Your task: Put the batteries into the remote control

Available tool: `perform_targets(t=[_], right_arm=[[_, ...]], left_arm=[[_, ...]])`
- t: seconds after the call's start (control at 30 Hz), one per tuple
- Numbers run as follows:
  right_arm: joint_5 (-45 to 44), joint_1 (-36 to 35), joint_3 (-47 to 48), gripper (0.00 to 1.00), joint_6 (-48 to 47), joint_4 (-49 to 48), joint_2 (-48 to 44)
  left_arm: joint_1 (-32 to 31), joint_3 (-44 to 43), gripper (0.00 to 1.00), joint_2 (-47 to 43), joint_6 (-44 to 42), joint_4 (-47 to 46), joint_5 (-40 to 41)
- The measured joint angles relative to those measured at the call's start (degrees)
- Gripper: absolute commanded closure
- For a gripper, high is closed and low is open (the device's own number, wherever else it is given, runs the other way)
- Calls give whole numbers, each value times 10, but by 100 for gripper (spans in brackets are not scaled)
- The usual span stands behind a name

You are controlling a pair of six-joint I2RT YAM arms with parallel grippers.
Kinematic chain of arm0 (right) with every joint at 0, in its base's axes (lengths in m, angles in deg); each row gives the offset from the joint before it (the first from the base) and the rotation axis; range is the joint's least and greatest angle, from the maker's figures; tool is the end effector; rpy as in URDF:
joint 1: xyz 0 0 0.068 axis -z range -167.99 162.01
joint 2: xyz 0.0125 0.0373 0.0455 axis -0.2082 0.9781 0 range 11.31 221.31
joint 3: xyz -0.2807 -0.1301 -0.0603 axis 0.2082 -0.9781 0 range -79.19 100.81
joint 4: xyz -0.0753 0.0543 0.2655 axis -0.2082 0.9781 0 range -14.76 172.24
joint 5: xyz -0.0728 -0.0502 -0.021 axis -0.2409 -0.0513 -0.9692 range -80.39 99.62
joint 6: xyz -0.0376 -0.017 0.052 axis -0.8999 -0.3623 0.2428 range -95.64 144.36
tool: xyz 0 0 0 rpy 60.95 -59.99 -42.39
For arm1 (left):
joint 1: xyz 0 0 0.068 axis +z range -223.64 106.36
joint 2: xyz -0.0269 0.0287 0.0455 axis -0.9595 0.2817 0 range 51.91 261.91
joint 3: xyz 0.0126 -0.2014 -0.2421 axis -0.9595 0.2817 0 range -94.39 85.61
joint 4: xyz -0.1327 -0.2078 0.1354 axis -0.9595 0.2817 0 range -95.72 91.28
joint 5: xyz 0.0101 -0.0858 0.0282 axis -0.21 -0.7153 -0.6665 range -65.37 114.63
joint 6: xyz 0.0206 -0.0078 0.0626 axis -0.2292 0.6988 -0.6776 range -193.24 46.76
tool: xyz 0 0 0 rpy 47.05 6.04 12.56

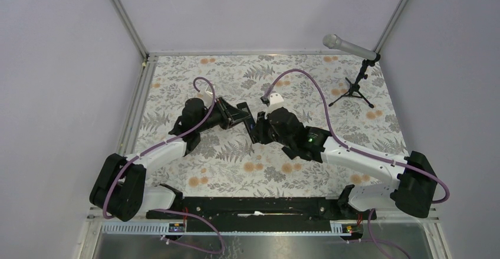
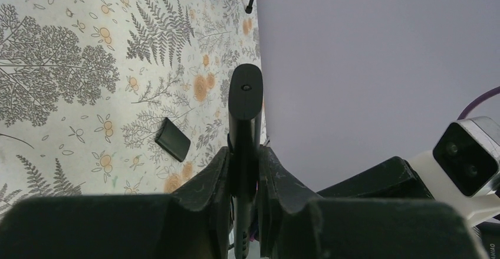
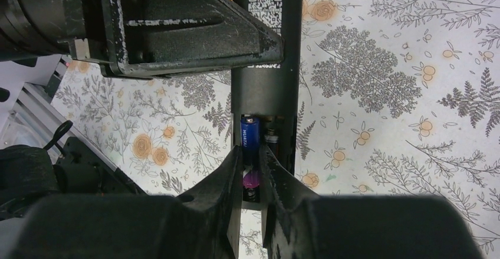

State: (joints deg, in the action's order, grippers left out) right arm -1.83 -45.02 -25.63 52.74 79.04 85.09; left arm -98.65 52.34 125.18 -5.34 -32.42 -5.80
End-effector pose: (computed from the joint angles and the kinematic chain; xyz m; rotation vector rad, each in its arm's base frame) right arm 0.1825 0.2620 0.3221 -0.3799 2.0281 0.7552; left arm 0.2514 -0.1467 0.2555 -0.3383 2.0655 -1.5570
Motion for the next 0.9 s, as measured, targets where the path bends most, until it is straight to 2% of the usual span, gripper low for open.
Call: perform_targets(t=[0.43,0.7,0.9], right_arm=[[-14,0,0,85,-10,-19,-5],[-14,0,0,72,-23,-10,-26],[-11,0,19,66,-27,17,-26]], left_arm=[[-4,0,100,3,56,-4,-4],[-5,-2,100,7,81,-33,-10],[-5,-3,100,10,88,-39,-11]])
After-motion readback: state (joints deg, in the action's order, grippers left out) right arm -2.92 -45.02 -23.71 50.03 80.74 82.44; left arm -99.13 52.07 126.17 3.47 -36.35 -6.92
